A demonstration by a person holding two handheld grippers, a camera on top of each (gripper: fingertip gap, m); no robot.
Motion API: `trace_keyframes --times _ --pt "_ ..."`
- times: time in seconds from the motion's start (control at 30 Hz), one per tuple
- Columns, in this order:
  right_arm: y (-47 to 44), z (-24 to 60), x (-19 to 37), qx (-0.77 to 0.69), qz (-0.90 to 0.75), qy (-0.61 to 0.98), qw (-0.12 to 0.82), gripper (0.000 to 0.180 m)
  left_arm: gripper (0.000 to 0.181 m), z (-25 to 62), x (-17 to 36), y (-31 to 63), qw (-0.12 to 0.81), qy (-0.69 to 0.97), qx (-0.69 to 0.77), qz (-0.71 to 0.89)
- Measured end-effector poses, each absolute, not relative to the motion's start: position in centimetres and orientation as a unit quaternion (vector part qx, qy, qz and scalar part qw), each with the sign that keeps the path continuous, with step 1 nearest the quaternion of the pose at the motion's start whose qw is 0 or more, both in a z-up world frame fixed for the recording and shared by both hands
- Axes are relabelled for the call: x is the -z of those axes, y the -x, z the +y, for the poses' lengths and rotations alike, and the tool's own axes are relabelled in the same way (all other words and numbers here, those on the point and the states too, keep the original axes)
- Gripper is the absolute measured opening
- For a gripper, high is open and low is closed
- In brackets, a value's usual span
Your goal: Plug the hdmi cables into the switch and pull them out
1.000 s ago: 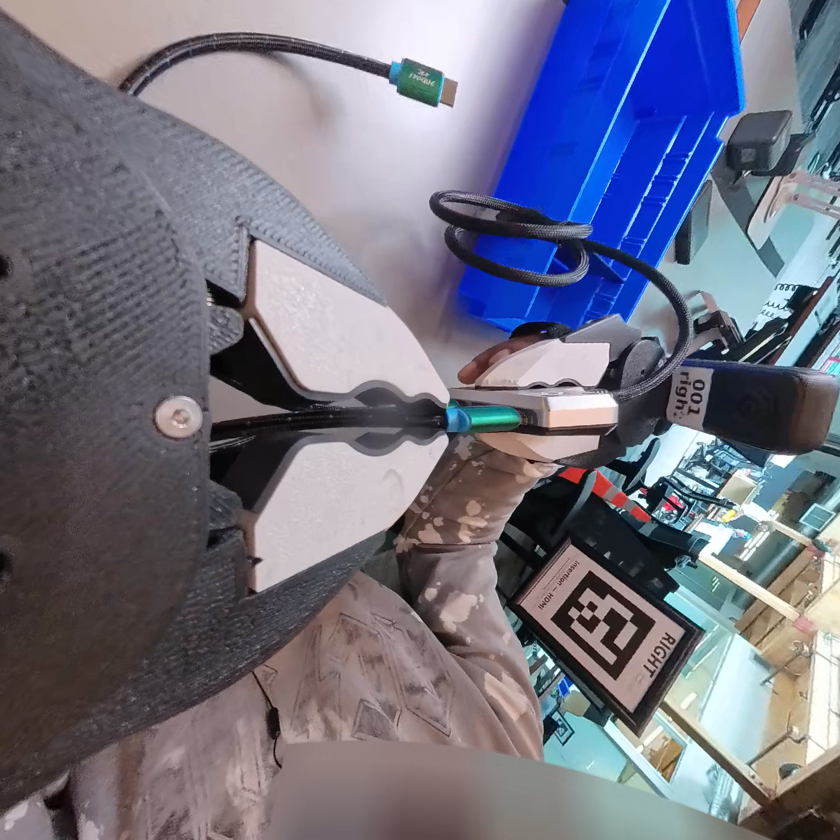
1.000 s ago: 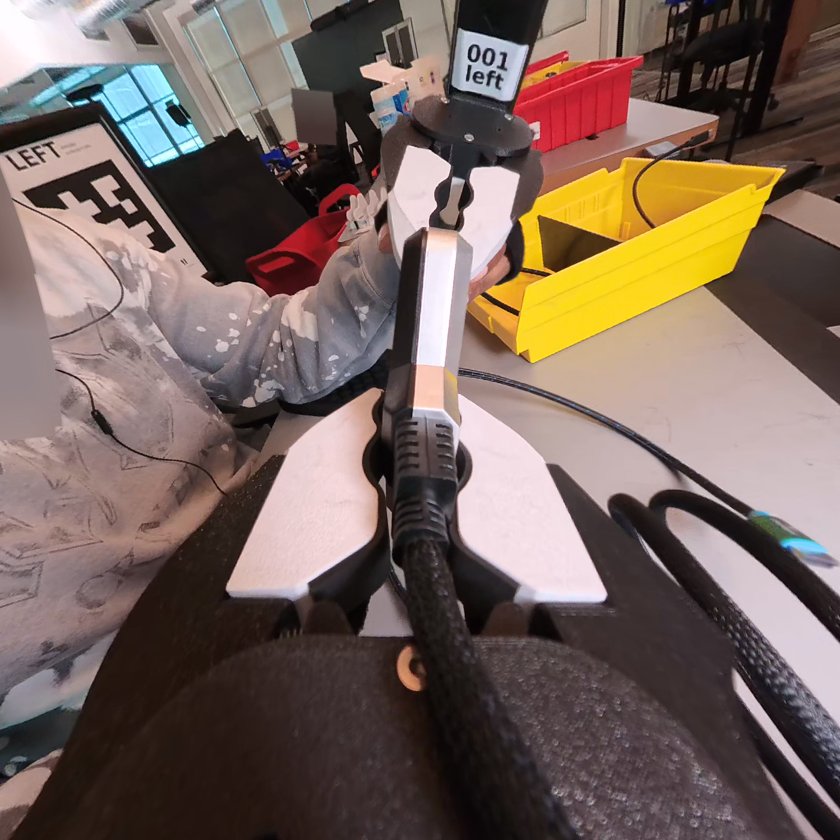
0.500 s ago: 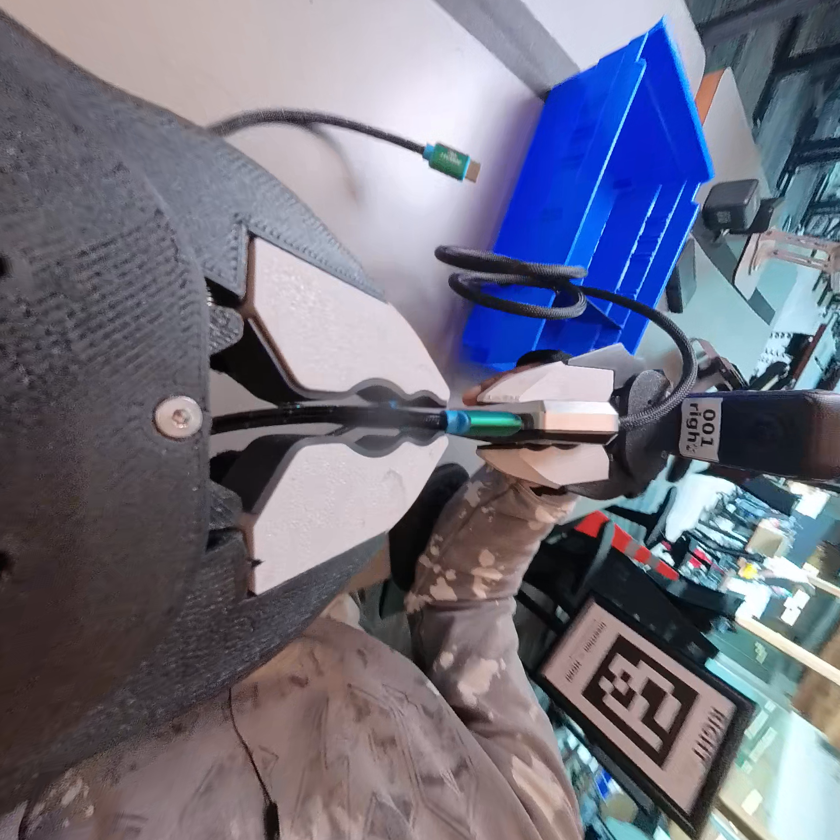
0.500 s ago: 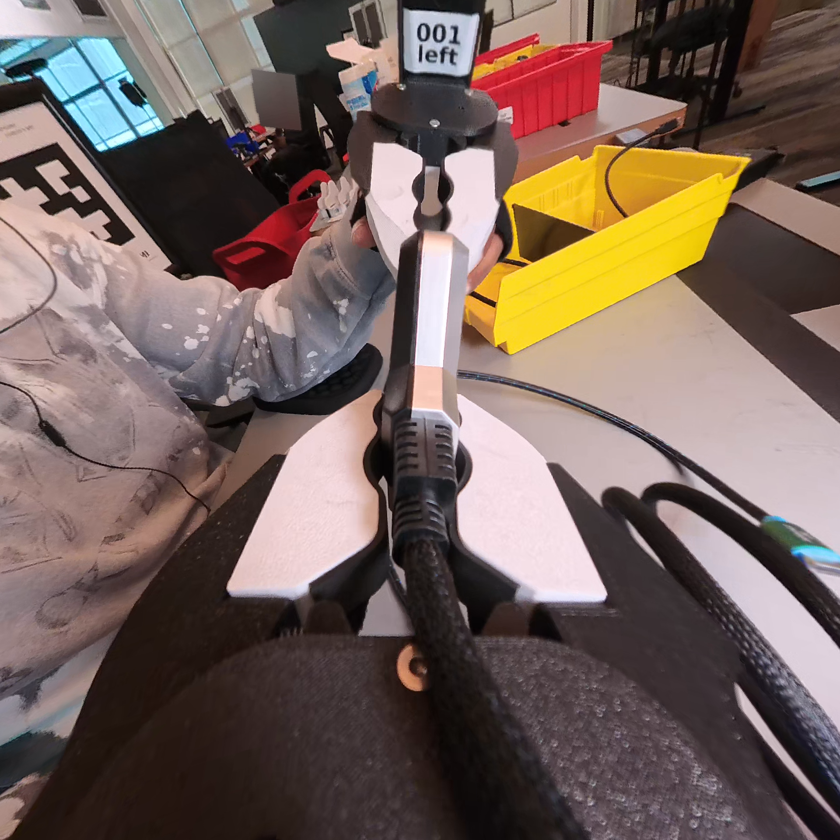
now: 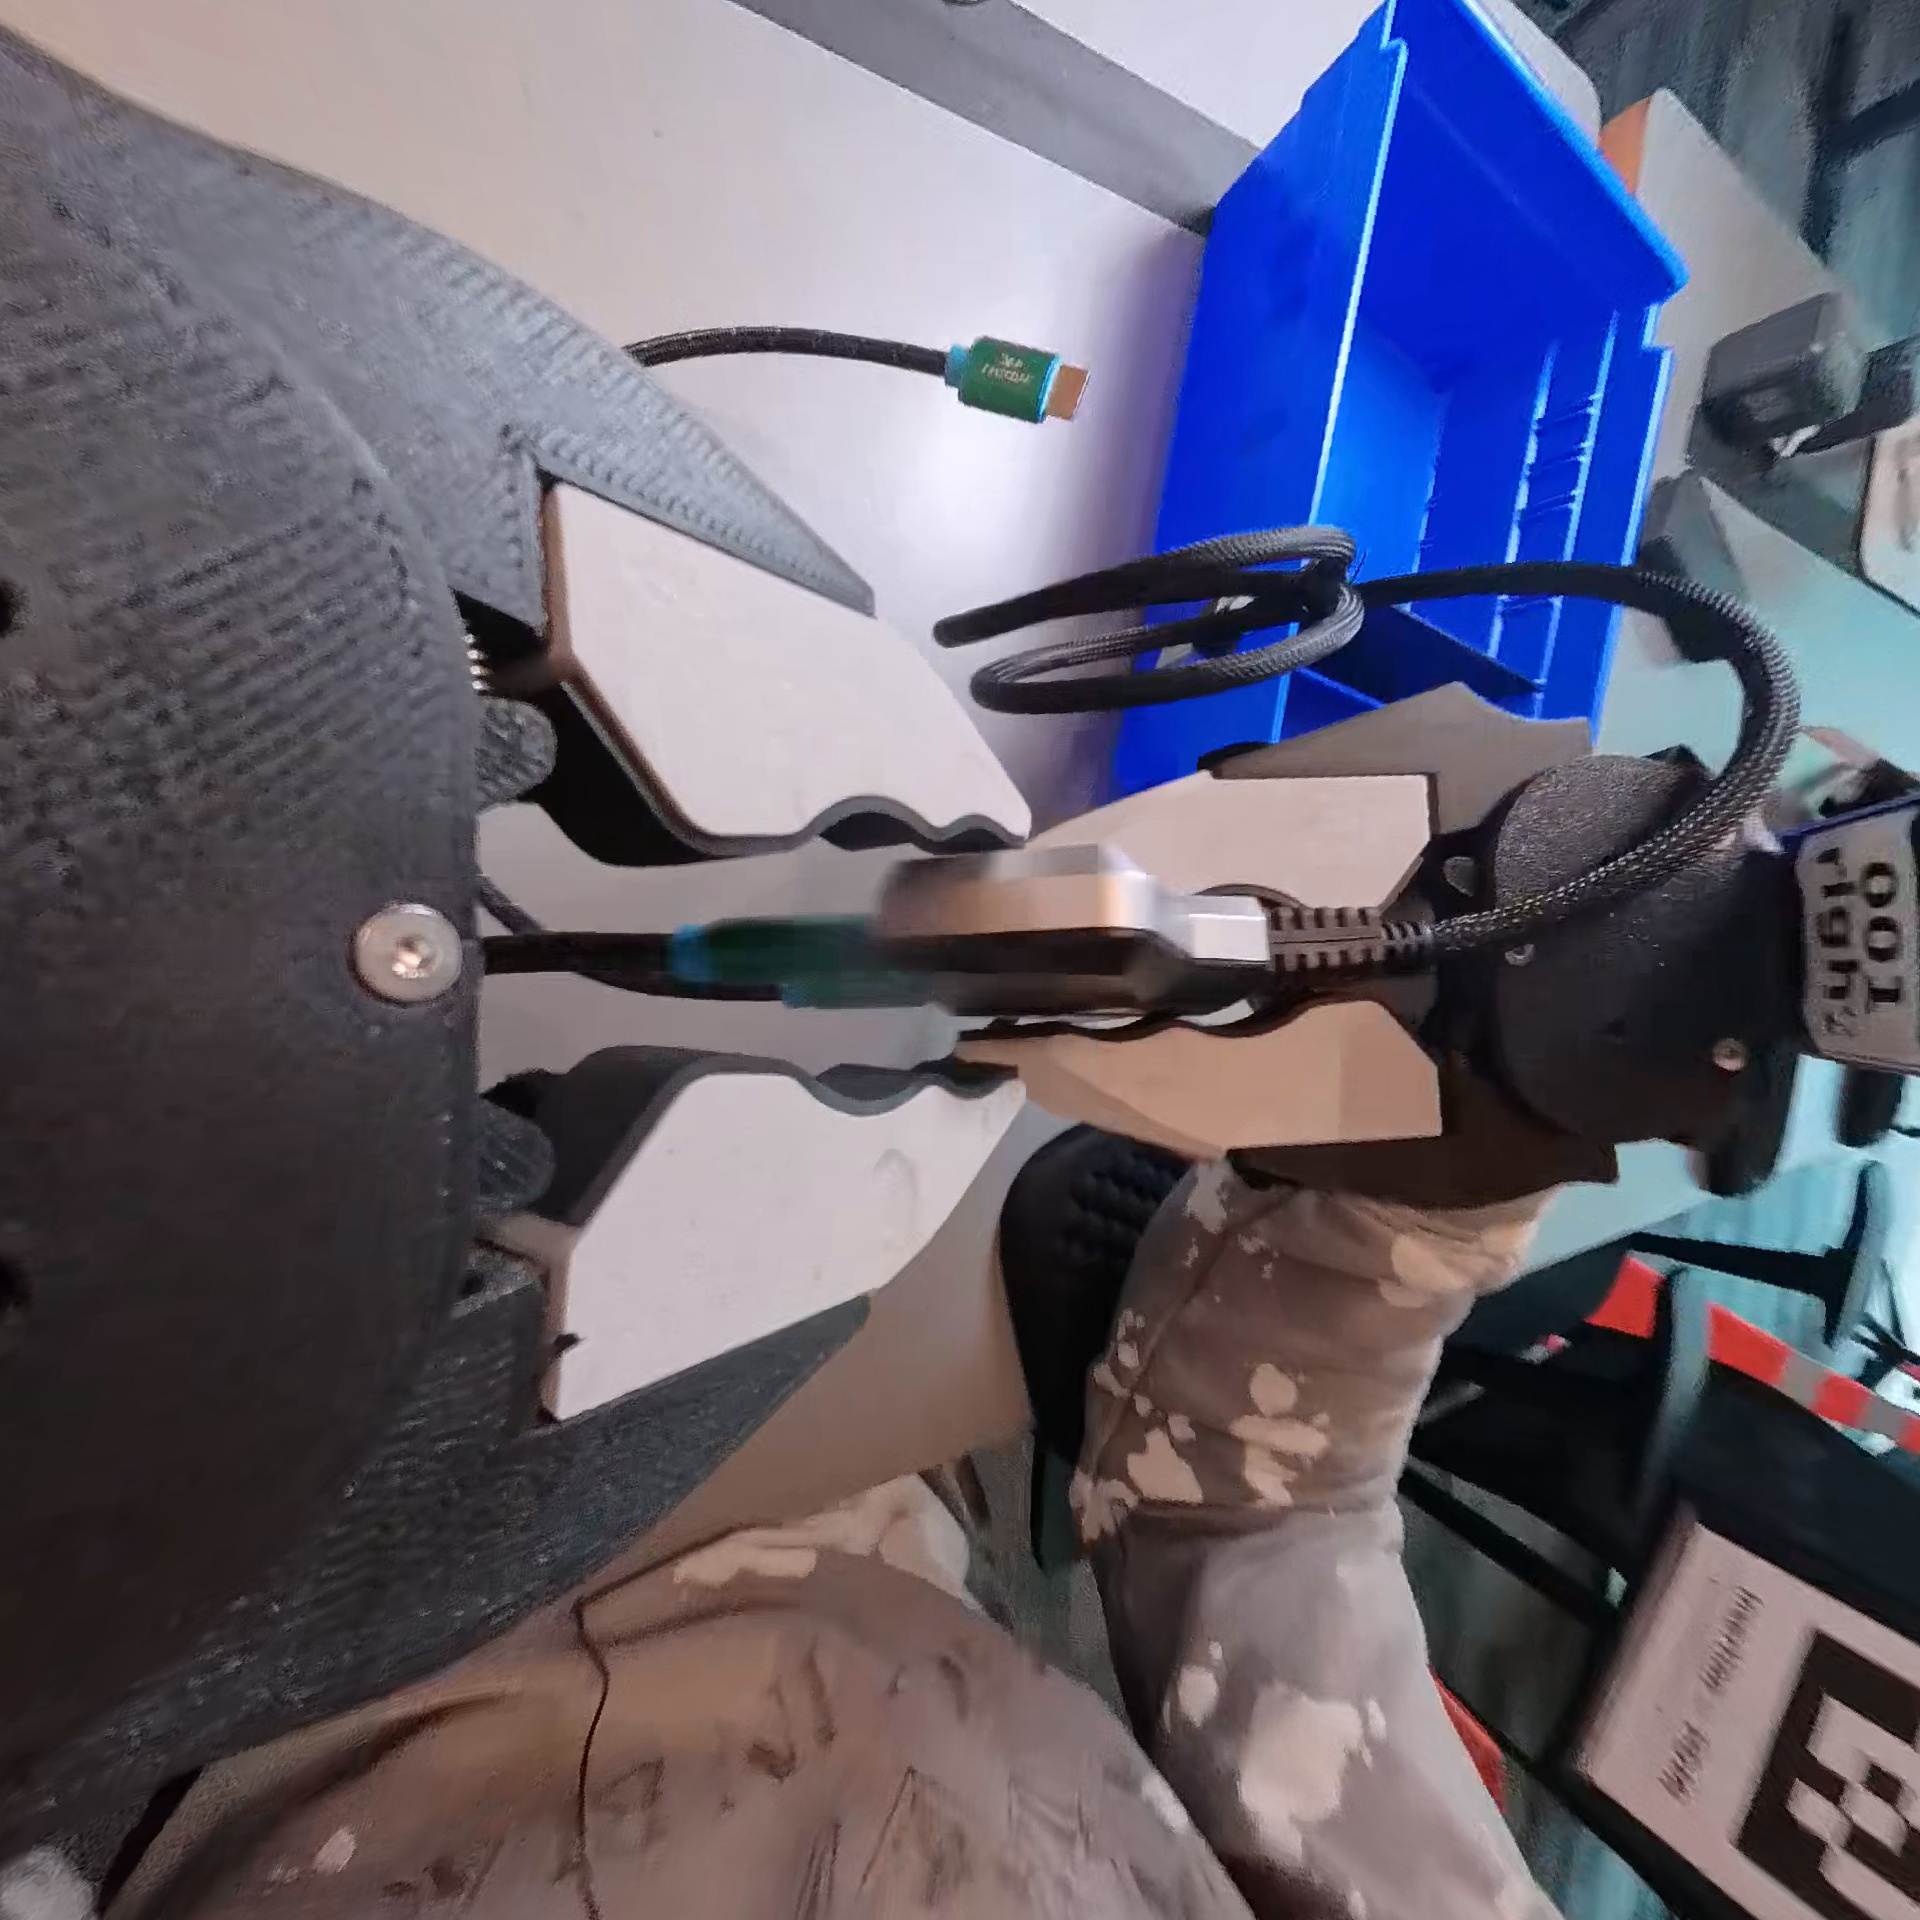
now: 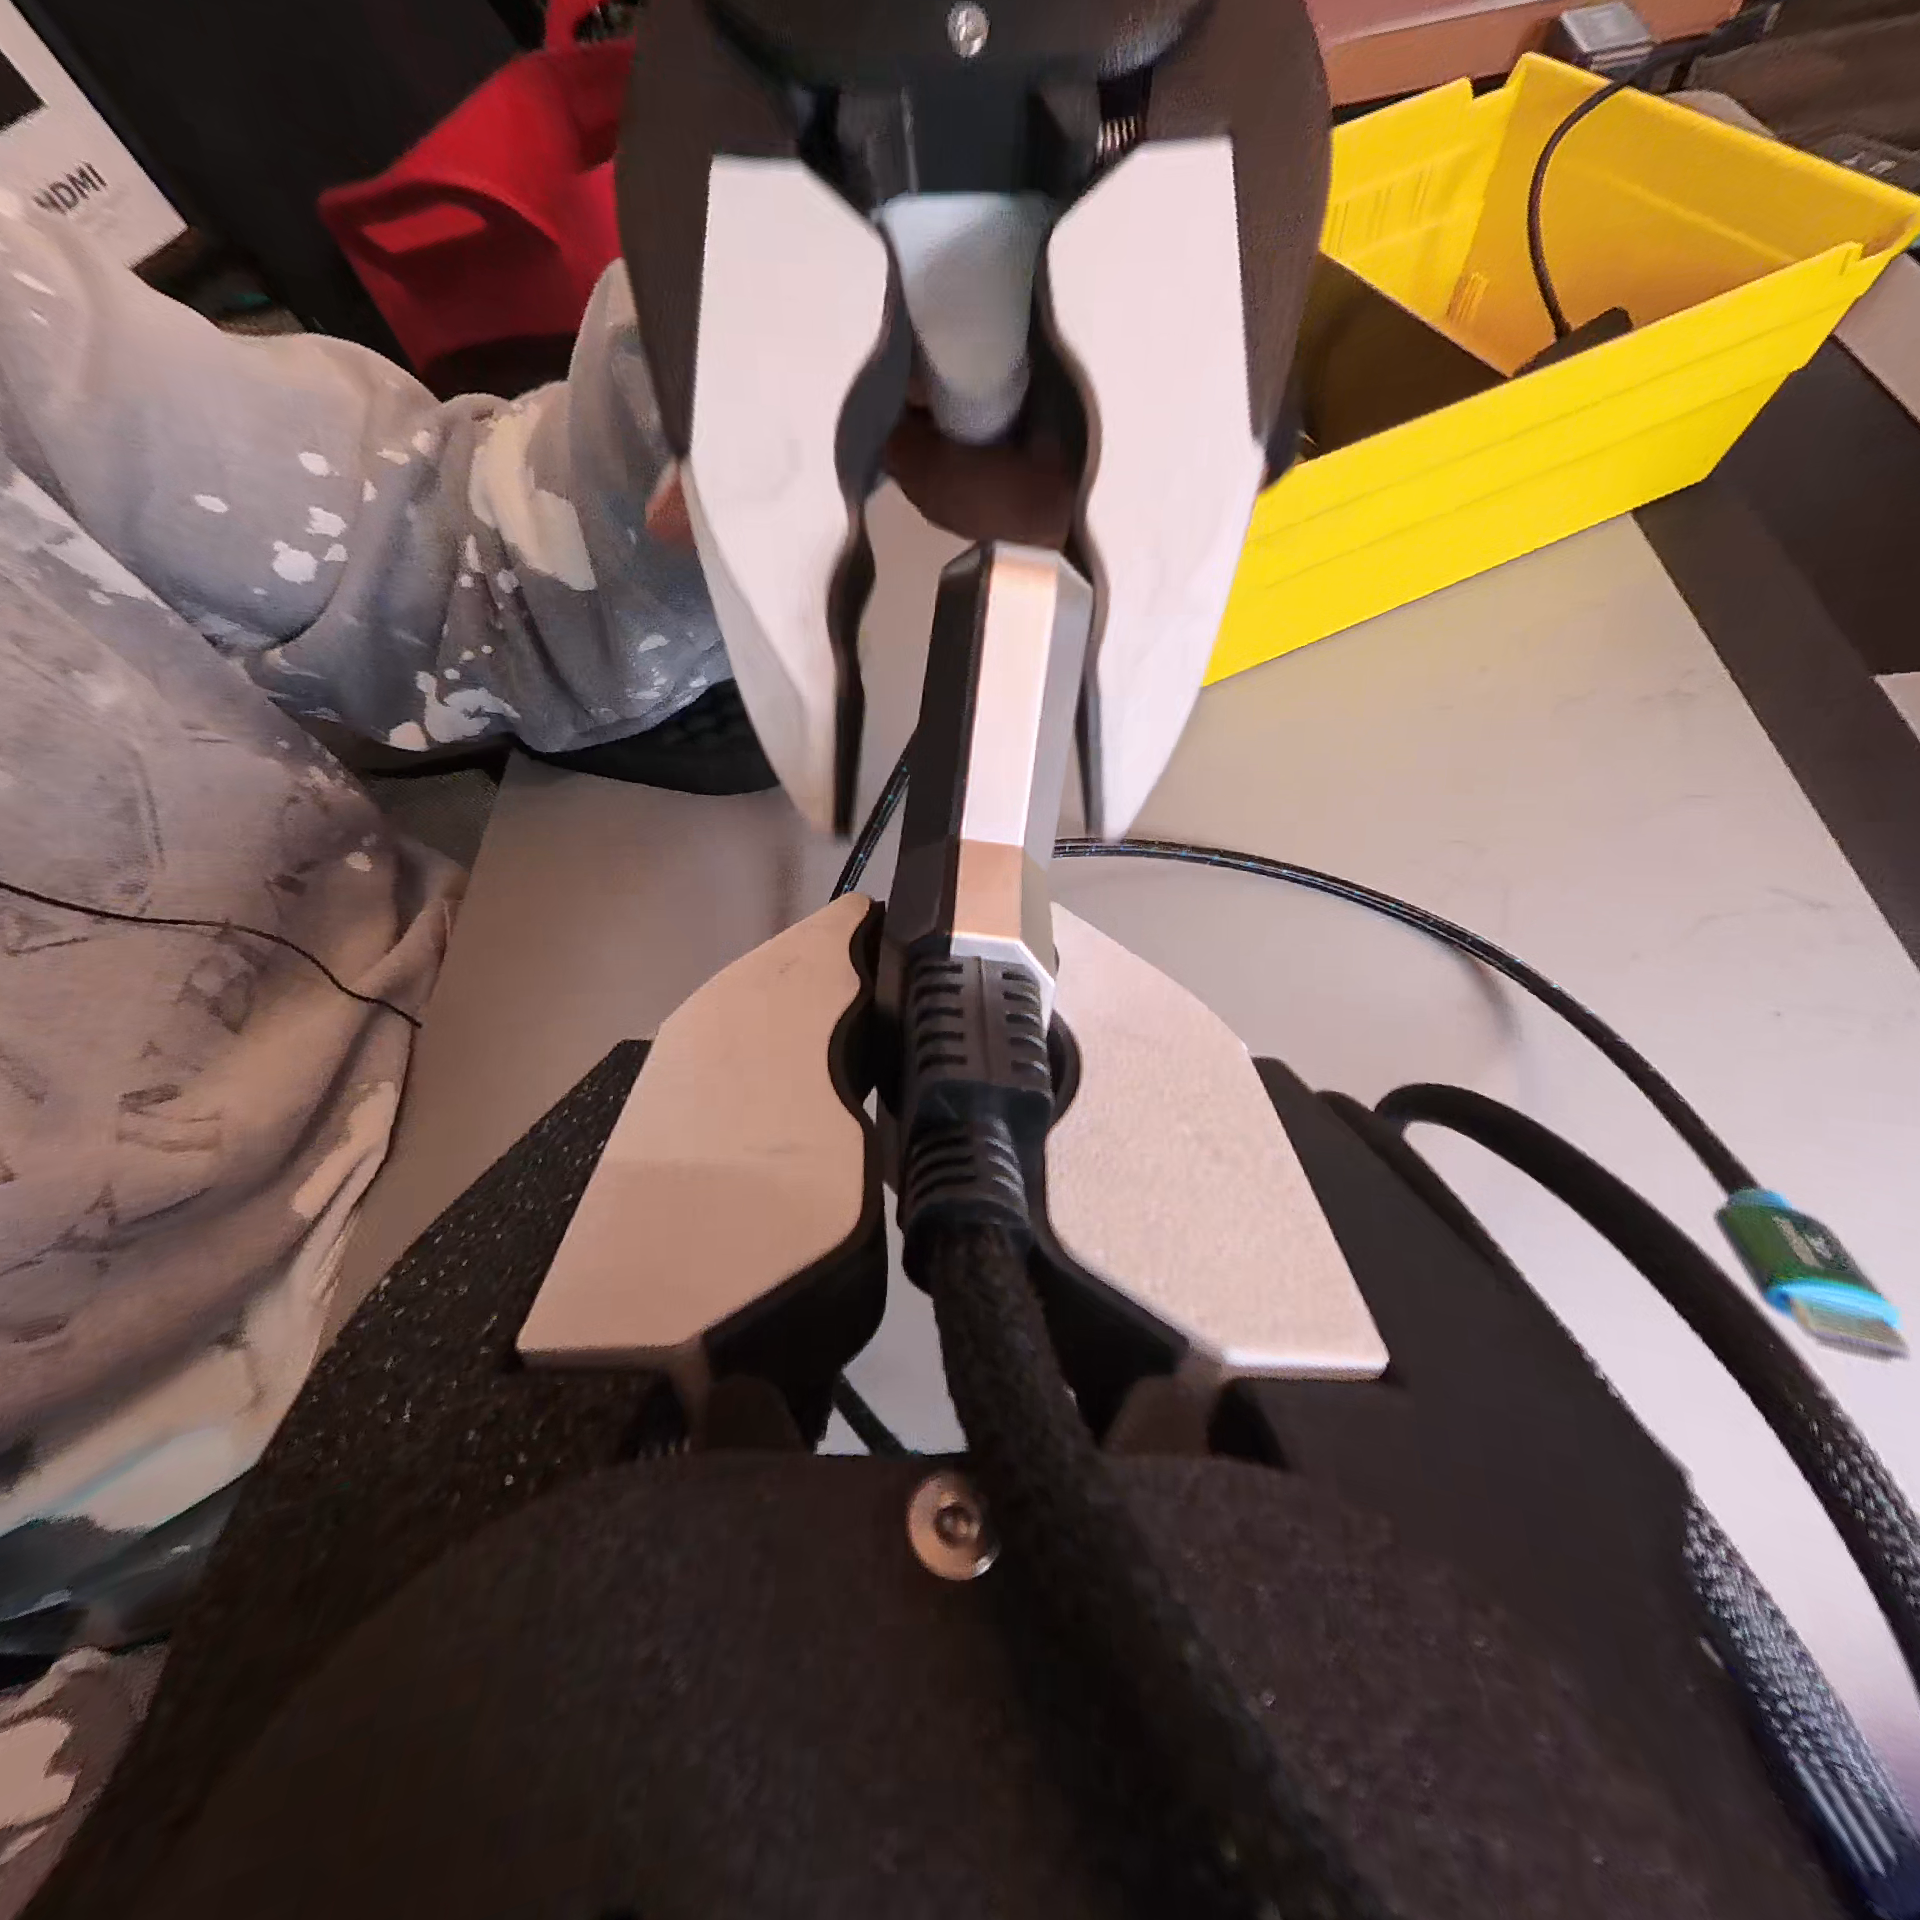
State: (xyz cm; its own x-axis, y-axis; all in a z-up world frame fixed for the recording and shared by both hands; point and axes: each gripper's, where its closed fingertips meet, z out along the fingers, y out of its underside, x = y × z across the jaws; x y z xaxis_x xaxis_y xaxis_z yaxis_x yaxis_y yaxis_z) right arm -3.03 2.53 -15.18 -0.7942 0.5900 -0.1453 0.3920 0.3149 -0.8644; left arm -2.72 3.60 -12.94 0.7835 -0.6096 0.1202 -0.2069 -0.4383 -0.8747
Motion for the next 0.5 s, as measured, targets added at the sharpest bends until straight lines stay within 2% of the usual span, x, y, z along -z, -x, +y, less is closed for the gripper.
trace_keyframes --times 0.07,0.13,0.3,0.43,0.5 --pt "3.3 2.5 15.4 -0.493 -0.808 0.303 0.113 0.025 0.028 4.3 13.4 2.5 0.464 0.826 0.202 0.246" --pt "4.1 3.2 14.5 -0.503 -0.791 0.316 0.149 0.036 0.024 4.3 12.7 2.6 0.479 0.814 0.225 0.238" --pt "4.4 4.3 10.5 -0.590 -0.720 0.309 0.192 0.040 0.022 4.3 10.8 3.8 0.525 0.778 0.276 0.208" --pt "4.4 5.1 9.5 -0.612 -0.697 0.312 0.204 0.039 0.022 4.5 10.4 4.1 0.541 0.768 0.277 0.203" --pt "4.5 5.4 9.3 -0.613 -0.694 0.316 0.208 0.027 0.022 4.6 10.3 3.9 0.545 0.762 0.284 0.204"
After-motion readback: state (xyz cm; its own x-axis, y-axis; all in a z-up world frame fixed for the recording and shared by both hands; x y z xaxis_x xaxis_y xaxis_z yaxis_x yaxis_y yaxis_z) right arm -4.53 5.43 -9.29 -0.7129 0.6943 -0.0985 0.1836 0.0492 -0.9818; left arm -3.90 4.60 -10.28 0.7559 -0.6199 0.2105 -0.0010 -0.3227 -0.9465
